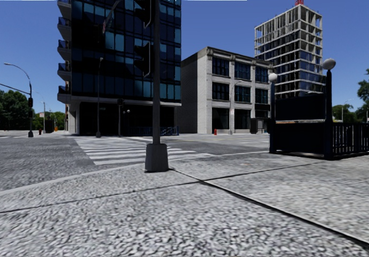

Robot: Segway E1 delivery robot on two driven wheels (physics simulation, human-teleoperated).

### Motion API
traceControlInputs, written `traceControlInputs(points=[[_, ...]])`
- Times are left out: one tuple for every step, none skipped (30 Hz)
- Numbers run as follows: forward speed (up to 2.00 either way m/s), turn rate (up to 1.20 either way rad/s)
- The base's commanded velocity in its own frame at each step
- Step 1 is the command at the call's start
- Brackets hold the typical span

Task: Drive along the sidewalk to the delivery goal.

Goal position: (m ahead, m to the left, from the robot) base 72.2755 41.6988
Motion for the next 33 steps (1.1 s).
traceControlInputs(points=[[2.00,0.00],[2.00,0.00],[2.00,0.00],[2.00,0.00],[2.00,0.00],[2.00,0.00],[2.00,0.00],[2.00,0.00],[2.00,0.00],[2.00,0.00],[2.00,-0.35],[2.00,-0.81],[2.00,-0.81],[2.00,-1.20],[2.00,-1.20],[2.00,-1.20],[2.00,-1.20],[2.00,-1.20],[2.00,-1.20],[2.00,-1.20],[2.00,-1.20],[2.00,-1.20],[2.00,-1.20],[2.00,-1.20],[2.00,-1.07],[2.00,0.00],[2.00,0.00],[2.00,0.00],[2.00,0.00],[2.00,0.00],[2.00,0.00],[2.00,0.00],[2.00,0.00]])
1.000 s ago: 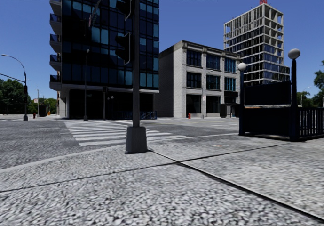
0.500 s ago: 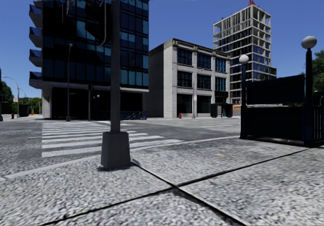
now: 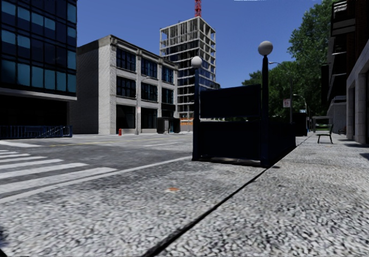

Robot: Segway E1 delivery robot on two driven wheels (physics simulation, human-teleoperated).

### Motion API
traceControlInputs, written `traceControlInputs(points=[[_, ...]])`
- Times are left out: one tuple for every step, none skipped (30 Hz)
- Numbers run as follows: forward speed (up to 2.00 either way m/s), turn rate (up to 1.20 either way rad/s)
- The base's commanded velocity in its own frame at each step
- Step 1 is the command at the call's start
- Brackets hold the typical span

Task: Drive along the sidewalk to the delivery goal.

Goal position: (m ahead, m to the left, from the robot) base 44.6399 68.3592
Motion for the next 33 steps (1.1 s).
traceControlInputs(points=[[2.00,0.00],[2.00,0.00],[2.00,0.05],[2.00,0.05],[2.00,0.27],[2.00,0.55],[2.00,0.69],[2.00,0.81],[2.00,0.91],[2.00,0.91],[2.00,0.95],[2.00,0.97],[2.00,0.98],[2.00,0.99],[2.00,0.99],[2.00,0.99],[2.00,0.99],[2.00,0.99],[2.00,0.99],[2.00,0.99],[2.00,0.99],[2.00,0.99],[2.00,0.99],[2.00,0.99],[2.00,0.99],[2.00,0.99],[2.00,0.99],[2.00,0.99],[2.00,0.99],[2.00,0.99],[2.00,0.98],[2.00,0.97],[2.00,0.95]])
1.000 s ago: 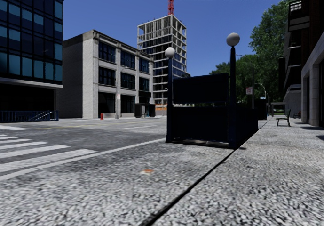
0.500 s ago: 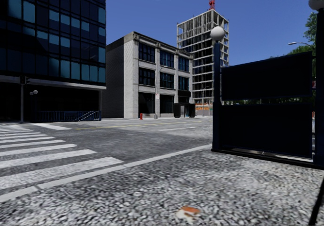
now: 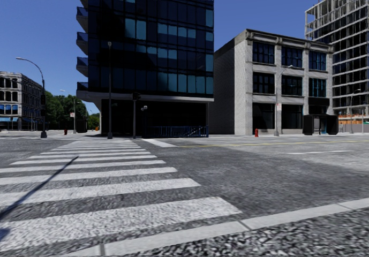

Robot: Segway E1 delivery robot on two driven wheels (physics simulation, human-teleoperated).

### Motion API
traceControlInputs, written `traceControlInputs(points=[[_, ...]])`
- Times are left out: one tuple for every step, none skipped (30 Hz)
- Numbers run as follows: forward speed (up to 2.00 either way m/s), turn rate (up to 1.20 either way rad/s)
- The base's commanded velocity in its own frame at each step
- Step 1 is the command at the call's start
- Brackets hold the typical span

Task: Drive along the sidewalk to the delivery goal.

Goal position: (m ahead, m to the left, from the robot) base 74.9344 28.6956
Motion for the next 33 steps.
traceControlInputs(points=[[2.00,0.95],[2.00,0.80],[2.00,0.60],[2.00,0.55],[2.00,0.52],[2.00,0.17],[2.00,0.00],[2.00,0.00],[2.00,0.00],[2.00,0.00],[2.00,0.00],[2.00,0.00],[2.00,0.00],[2.00,0.00],[2.00,0.00],[2.00,0.00],[2.00,0.00],[2.00,0.00],[2.00,0.00],[2.00,0.00],[2.00,0.00],[2.00,0.00],[2.00,0.00],[2.00,0.00],[2.00,0.11],[2.00,0.35],[2.00,0.52],[2.00,0.52],[2.00,0.58],[2.00,0.64],[2.00,0.00],[2.00,0.00],[2.00,0.00]])
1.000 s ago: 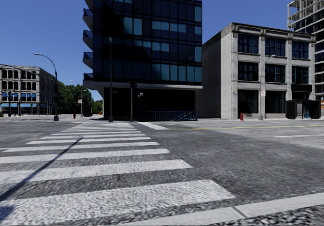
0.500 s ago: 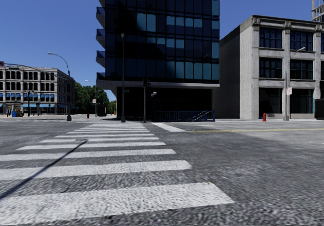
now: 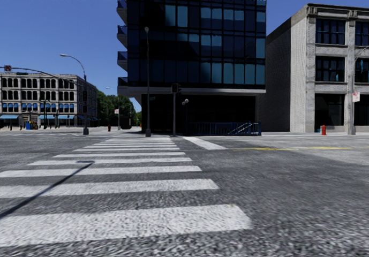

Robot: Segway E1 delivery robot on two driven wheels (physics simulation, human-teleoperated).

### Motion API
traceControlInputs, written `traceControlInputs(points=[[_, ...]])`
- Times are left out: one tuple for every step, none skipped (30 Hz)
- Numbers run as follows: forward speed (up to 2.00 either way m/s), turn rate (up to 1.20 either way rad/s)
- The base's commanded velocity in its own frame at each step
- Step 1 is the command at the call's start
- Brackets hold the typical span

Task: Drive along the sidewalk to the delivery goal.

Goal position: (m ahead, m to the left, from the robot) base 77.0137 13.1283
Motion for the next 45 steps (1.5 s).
traceControlInputs(points=[[2.00,0.00],[2.00,0.00],[2.00,0.00],[2.00,0.00],[2.00,0.00],[2.00,0.00],[2.00,0.00],[2.00,0.00],[2.00,0.00],[2.00,0.00],[2.00,0.00],[2.00,0.00],[2.00,0.00],[2.00,0.00],[2.00,0.00],[2.00,0.00],[2.00,0.01],[2.00,0.05],[2.00,0.05],[2.00,0.10],[2.00,0.20],[2.00,0.33],[2.00,0.33],[2.00,0.46],[2.00,0.51],[2.00,0.52],[2.00,0.52],[2.00,0.44],[2.00,0.04],[2.00,0.00],[2.00,0.00],[2.00,0.00],[2.00,0.00],[2.00,0.00],[2.00,0.00],[2.00,0.00],[2.00,0.00],[2.00,0.00],[2.00,0.00],[2.00,0.00],[2.00,0.00],[2.00,0.00],[2.00,0.00],[2.00,0.00],[2.00,0.00]])
